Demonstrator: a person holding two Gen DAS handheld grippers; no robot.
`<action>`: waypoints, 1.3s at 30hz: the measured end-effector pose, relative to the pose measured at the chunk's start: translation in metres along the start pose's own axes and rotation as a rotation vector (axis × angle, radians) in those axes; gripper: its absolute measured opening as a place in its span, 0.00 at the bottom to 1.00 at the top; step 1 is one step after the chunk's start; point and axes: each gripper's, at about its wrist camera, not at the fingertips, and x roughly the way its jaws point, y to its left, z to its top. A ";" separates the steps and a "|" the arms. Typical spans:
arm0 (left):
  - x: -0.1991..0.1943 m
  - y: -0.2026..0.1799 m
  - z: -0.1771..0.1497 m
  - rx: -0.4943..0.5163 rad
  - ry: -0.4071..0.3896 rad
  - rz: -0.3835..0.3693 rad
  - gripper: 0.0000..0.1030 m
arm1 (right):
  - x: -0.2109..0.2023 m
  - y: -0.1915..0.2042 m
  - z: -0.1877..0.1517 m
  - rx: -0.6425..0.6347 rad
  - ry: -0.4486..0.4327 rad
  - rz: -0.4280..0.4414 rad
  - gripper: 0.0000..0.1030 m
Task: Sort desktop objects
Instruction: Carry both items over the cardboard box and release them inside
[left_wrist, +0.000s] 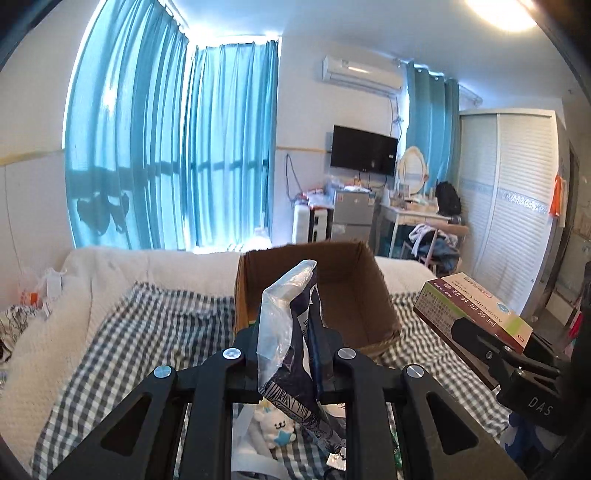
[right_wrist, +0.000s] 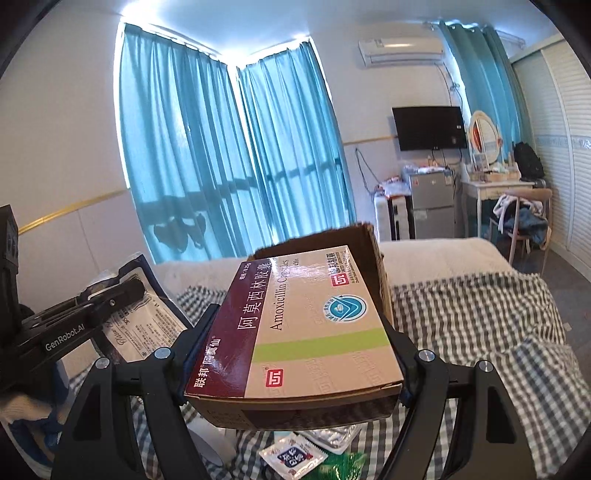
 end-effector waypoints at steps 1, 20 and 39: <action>-0.001 0.000 0.003 0.003 -0.009 0.002 0.17 | -0.002 0.000 0.004 -0.001 -0.006 0.001 0.74; 0.029 -0.003 0.042 0.051 -0.104 0.029 0.17 | 0.021 0.000 0.047 -0.064 -0.069 -0.008 0.74; 0.117 0.010 0.044 0.027 -0.063 0.031 0.17 | 0.109 -0.019 0.058 -0.116 -0.006 -0.012 0.74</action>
